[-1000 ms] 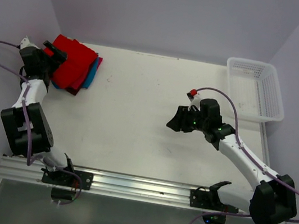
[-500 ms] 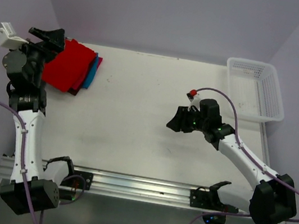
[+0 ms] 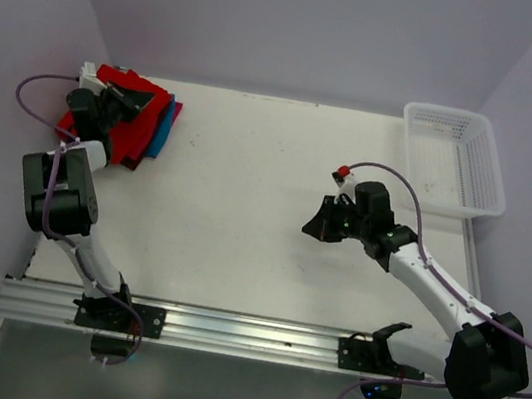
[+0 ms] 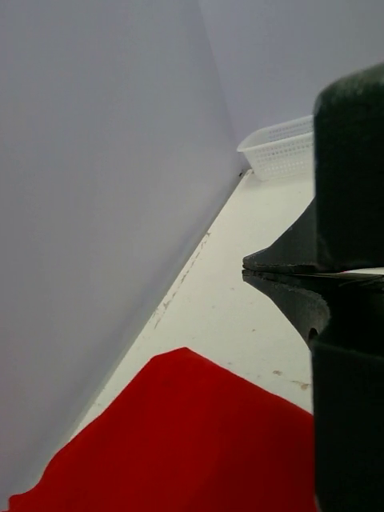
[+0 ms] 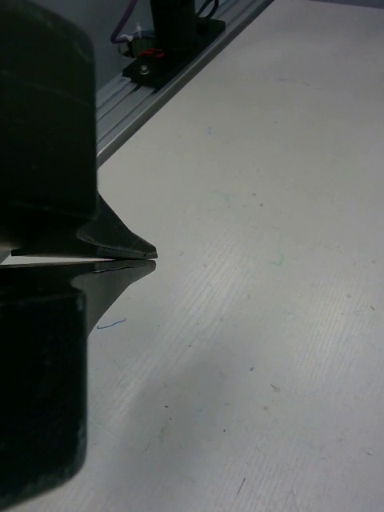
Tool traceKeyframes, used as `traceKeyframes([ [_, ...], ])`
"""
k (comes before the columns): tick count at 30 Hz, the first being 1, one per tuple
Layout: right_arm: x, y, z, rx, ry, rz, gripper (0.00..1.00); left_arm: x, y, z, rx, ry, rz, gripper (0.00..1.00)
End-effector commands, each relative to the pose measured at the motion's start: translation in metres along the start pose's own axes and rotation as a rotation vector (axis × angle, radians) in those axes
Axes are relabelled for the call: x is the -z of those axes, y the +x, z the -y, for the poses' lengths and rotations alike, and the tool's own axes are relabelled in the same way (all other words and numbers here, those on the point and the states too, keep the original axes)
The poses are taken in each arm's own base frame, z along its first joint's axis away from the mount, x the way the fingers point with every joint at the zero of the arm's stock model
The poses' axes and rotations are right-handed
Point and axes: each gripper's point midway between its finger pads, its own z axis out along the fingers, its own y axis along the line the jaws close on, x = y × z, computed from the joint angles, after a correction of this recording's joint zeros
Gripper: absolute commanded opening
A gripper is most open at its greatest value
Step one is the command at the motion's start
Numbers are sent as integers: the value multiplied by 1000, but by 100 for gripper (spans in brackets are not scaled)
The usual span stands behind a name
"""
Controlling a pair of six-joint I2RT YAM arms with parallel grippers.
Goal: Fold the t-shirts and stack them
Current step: Put the neatly folded tshirt into the corner of the board with the left arm
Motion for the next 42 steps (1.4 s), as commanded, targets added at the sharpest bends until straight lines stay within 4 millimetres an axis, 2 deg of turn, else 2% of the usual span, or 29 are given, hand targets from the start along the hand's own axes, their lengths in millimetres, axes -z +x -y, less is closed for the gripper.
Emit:
traceKeyframes([
  [1,11,-4,-10,12,-36,40,0,-19,-7,19,30,225,19,0],
  [3,14,-4,-10,10,-30,50,0,-26,3,-5,94,225,16,0],
  [4,16,-1,-11,12,-35,49,0,-35,16,-35,152,172,7,0],
  [6,19,0,-12,14,-36,49,0,-38,28,-65,180,94,11,0],
  [7,23,2,-13,17,-38,49,0,-40,35,-90,184,9,22,0],
  [10,27,3,-13,18,-34,63,0,-41,51,-122,169,-131,9,0],
  [12,27,3,-12,15,-32,66,0,-42,53,-123,156,-142,6,0],
  [15,26,2,-14,16,-37,62,0,-42,44,-99,112,-89,8,0],
  [17,28,-2,-15,23,-35,73,5,-41,26,-54,16,-8,29,0],
  [18,29,-5,-13,31,-23,83,23,-36,8,-17,-74,42,52,8],
  [19,32,-11,-14,40,-15,97,30,-35,7,10,-122,76,52,31],
  [20,35,-15,-17,52,-13,114,39,-32,1,38,-177,112,61,44],
  [21,38,-20,-14,56,10,134,53,-19,-8,75,-259,135,79,58],
  [22,42,-26,-15,59,21,152,63,-17,1,104,-297,162,77,80],
  [23,45,-31,-15,59,32,168,69,-11,7,130,-339,203,69,100],
  [24,50,-36,-17,69,42,188,74,5,10,161,-404,237,60,100],
  [25,57,-43,-16,71,71,208,88,10,31,186,-428,272,21,100],
  [26,61,-47,-16,77,84,221,89,18,43,195,-447,277,-6,100],
  [27,69,-51,-19,106,85,241,91,37,50,214,-498,303,-11,100],
  [28,74,-52,-20,121,90,244,99,48,72,228,-515,336,-43,100],
  [29,78,-54,-21,124,95,257,99,57,89,223,-521,324,-78,100],
  [30,81,-55,-23,126,92,265,99,77,95,232,-560,342,-84,100],
  [31,86,-56,-26,128,85,273,99,86,111,235,-569,353,-120,100],
  [32,88,-55,-26,129,87,273,99,95,125,226,-571,337,-156,100],
  [34,92,-53,-26,125,96,274,99,121,144,223,-586,338,-205,100],
  [35,94,-53,-27,124,95,278,99,129,160,206,-583,311,-246,100],
  [37,98,-52,-26,119,105,283,99,152,175,202,-588,317,-278,100],
  [39,101,-52,-21,114,138,291,99,171,191,183,-591,279,-333,100],
  [42,103,-50,-17,108,159,285,99,183,198,164,-615,237,-360,100],
])
